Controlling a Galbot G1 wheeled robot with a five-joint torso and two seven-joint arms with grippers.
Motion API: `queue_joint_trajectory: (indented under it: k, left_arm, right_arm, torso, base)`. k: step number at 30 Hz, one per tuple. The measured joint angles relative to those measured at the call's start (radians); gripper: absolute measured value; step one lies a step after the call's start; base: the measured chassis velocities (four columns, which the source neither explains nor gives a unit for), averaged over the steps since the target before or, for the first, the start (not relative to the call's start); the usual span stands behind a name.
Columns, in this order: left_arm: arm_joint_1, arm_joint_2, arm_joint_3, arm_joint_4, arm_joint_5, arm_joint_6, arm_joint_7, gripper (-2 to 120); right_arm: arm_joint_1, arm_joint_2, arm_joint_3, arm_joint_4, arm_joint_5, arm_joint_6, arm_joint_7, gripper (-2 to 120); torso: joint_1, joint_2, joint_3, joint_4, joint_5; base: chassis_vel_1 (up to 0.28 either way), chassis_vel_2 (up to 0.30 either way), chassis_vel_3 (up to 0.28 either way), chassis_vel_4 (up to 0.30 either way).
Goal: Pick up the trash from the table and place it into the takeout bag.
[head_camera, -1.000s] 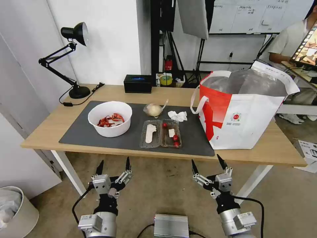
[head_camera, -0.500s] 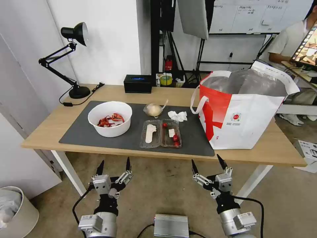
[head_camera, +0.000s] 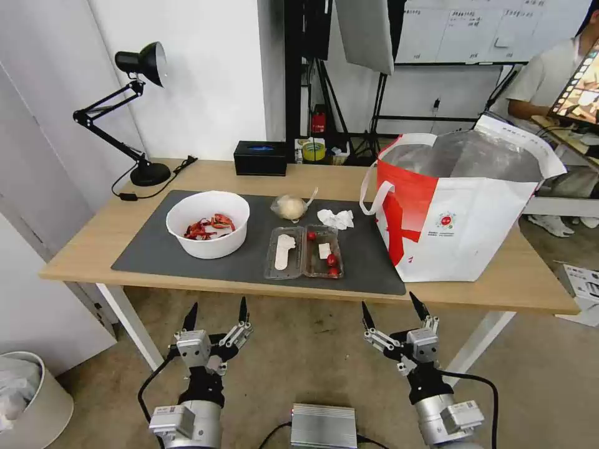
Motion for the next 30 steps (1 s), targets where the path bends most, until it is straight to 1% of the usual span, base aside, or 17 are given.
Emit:
queue_joint_trajectory:
  k: [10, 13, 14, 16, 17, 19, 20, 23, 24, 26, 27, 29, 30]
  left_arm:
    - [-0.034, 0.002, 0.011, 0.003, -0.064, 0.035, 0.001, 100]
    - [-0.051, 0.009, 0.014, 0.002, -0.119, 0.061, -0.006, 100]
    - [-0.051, 0.009, 0.014, 0.002, -0.119, 0.061, -0.006, 100]
    - [-0.068, 0.015, 0.021, -0.001, -0.170, 0.091, -0.022, 100]
    - [-0.068, 0.015, 0.021, -0.001, -0.170, 0.091, -0.022, 100]
    - [-0.087, 0.024, 0.025, -0.001, -0.240, 0.127, -0.044, 100]
    - [-0.087, 0.024, 0.025, -0.001, -0.240, 0.127, -0.044, 100]
    - [-0.099, 0.028, 0.024, 0.001, -0.301, 0.151, -0.063, 100]
    - [-0.099, 0.028, 0.024, 0.001, -0.301, 0.151, -0.063, 100]
    - [-0.111, 0.030, 0.025, 0.001, -0.358, 0.174, -0.081, 100]
    - [-0.111, 0.030, 0.025, 0.001, -0.358, 0.174, -0.081, 100]
    - [-0.134, 0.034, 0.030, 0.002, -0.411, 0.204, -0.098, 100]
    - [-0.134, 0.034, 0.030, 0.002, -0.411, 0.204, -0.098, 100]
  right_arm:
    - [0.003, -0.012, -0.015, -0.003, -0.001, -0.010, 0.000, 100]
    - [0.008, -0.030, -0.022, -0.003, 0.009, -0.016, 0.001, 100]
    - [0.008, -0.030, -0.022, -0.003, 0.009, -0.016, 0.001, 100]
    - [0.009, -0.039, -0.025, -0.005, 0.017, -0.018, 0.001, 100]
    - [0.009, -0.039, -0.025, -0.005, 0.017, -0.018, 0.001, 100]
    - [0.016, -0.046, -0.035, -0.013, 0.020, -0.020, 0.001, 100]
    - [0.016, -0.046, -0.035, -0.013, 0.020, -0.020, 0.001, 100]
    - [0.027, -0.050, -0.053, -0.022, 0.021, -0.026, 0.001, 100]
    - [0.027, -0.050, -0.053, -0.022, 0.021, -0.026, 0.001, 100]
    - [0.031, -0.052, -0.061, -0.026, 0.021, -0.028, 0.002, 100]
    - [0.031, -0.052, -0.061, -0.026, 0.021, -0.028, 0.002, 100]
    - [0.032, -0.054, -0.063, -0.027, 0.021, -0.030, 0.002, 100]
    - [0.032, -0.054, -0.063, -0.027, 0.021, -0.030, 0.002, 100]
  torso:
    - [0.000, 0.000, 0.000, -0.0001, 0.0000]
    - [0.000, 0.000, 0.000, 0.0001, 0.0000]
    - [0.000, 0.000, 0.000, 0.0001, 0.0000]
    - [0.000, 0.000, 0.000, 0.0000, 0.0000]
    - [0.000, 0.000, 0.000, 0.0000, 0.0000]
    - [0.000, 0.000, 0.000, 0.0000, 0.0000]
    - [0.000, 0.000, 0.000, 0.0000, 0.0000]
    - [0.000, 0.000, 0.000, 0.0000, 0.0000]
    - [0.000, 0.000, 0.000, 0.0000, 0.0000]
    - [0.000, 0.000, 0.000, 0.0001, 0.0000]
    - [0.000, 0.000, 0.000, 0.0001, 0.0000]
    - [0.000, 0.000, 0.000, 0.0001, 0.0001]
    - [0.000, 0.000, 0.000, 0.0001, 0.0001]
  base:
    - [0.000, 0.000, 0.000, 0.000]
    - [0.000, 0.000, 0.000, 0.000]
    - [0.000, 0.000, 0.000, 0.000]
    - [0.000, 0.000, 0.000, 0.000]
    - [0.000, 0.000, 0.000, 0.000]
    - [0.000, 0.000, 0.000, 0.000]
    - [0.000, 0.000, 0.000, 0.000]
    - [0.000, 0.000, 0.000, 0.000]
    - [0.000, 0.000, 0.000, 0.000]
    - [0.000, 0.000, 0.000, 0.000]
    - [0.000, 0.000, 0.000, 0.000]
    - [0.000, 0.000, 0.000, 0.000]
    - [0.000, 0.000, 0.000, 0.000]
